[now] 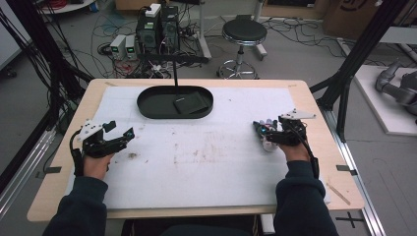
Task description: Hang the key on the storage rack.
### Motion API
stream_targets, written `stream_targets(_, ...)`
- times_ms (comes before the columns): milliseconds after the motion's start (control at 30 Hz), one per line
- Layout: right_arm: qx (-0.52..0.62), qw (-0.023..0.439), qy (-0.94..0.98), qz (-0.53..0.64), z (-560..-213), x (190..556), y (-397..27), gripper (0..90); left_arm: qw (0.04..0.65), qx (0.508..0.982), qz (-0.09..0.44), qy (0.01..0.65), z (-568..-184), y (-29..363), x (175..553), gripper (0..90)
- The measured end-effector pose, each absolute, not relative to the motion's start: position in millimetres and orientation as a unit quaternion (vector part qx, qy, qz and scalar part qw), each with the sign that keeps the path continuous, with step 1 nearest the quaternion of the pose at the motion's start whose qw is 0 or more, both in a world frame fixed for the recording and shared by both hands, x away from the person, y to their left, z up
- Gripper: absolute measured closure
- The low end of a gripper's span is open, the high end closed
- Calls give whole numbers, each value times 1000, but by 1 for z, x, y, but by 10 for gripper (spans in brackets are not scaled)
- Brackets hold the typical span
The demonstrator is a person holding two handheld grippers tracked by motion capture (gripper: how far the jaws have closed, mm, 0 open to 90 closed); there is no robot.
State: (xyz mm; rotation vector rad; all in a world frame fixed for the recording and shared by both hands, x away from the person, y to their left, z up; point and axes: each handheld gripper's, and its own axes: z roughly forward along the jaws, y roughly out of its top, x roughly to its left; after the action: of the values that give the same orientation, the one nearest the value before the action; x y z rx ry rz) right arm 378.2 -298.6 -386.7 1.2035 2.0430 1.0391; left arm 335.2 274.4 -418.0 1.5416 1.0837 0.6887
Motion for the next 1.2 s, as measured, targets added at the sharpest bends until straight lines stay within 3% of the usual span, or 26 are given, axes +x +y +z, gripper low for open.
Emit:
stream_targets(333, 472, 305, 754, 341, -393, 373, -305, 254, 528, 654, 297, 453, -417, 272, 335, 213)
stream_targets(933, 491, 287, 790, 227, -432, 395, -274, 184, 519, 669, 290, 447, -419, 266, 338, 226)
stream_targets(1067, 509, 269, 790, 209, -436, 400, -281, 210, 519, 669, 289, 446, -419, 267, 337, 226)
stream_targets(1200, 513, 251, 790, 224, -434, 401, -287, 330, 519, 669, 289, 446, -420, 267, 337, 226)
